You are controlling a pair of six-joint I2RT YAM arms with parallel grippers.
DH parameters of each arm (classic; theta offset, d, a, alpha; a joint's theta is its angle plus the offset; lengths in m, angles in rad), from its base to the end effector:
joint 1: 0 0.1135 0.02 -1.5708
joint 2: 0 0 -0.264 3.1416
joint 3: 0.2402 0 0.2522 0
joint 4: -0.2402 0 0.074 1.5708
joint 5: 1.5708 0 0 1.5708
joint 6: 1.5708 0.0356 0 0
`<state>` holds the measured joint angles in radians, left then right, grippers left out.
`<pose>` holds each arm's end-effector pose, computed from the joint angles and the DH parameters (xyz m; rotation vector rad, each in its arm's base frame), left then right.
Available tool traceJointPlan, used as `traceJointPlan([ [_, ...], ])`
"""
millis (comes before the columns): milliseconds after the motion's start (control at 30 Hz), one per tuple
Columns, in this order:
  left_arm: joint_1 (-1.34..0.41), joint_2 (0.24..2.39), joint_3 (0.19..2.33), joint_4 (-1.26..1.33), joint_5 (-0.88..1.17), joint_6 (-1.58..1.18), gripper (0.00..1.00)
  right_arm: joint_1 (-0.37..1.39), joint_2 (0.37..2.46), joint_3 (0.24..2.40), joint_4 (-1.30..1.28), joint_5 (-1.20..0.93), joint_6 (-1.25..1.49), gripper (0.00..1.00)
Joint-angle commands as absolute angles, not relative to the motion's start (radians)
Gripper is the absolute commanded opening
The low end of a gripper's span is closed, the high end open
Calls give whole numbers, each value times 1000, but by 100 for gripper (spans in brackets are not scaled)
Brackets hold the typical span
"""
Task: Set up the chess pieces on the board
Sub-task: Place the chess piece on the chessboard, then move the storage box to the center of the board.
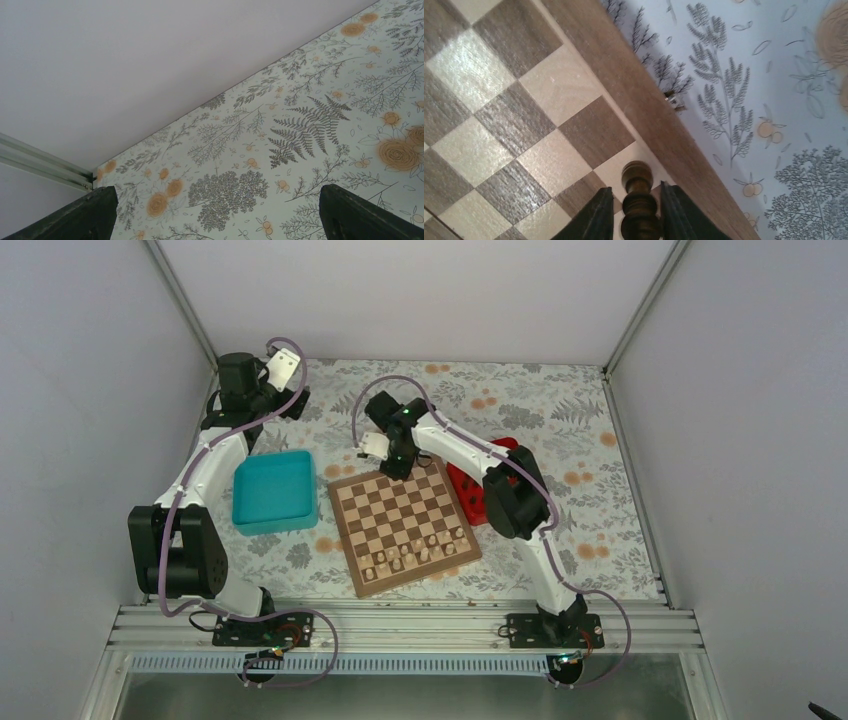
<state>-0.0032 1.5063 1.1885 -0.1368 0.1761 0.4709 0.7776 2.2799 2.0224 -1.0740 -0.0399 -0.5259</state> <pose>0.3524 -0.0074 0.3095 0.5817 1.9343 0.1186 0.3340 0.3308 0.2030 -1.7691 2.3073 0.1014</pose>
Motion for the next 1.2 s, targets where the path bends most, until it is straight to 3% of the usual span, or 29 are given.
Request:
traceJointPlan([
  [0, -6, 1512, 1189, -121, 181, 483, 100, 782, 2249, 1982, -1094, -62, -528, 36],
  [33, -6, 1512, 1190, -121, 181, 485, 100, 781, 2245, 1981, -1092, -58, -524, 43],
  [200, -7, 1513, 1189, -118, 172, 484, 100, 770, 2193, 1991, -1050, -51, -505, 53],
  [467, -6, 1509, 1183, -107, 149, 488, 100, 675, 2064, 1993, -1079, -19, -489, 56],
  [867, -7, 1500, 1181, -104, 161, 484, 100, 270, 1818, 1651, -999, -33, -550, 42],
  [1167, -7, 1496, 1175, -104, 160, 482, 100, 235, 1880, 1531, -883, -100, -537, 41],
])
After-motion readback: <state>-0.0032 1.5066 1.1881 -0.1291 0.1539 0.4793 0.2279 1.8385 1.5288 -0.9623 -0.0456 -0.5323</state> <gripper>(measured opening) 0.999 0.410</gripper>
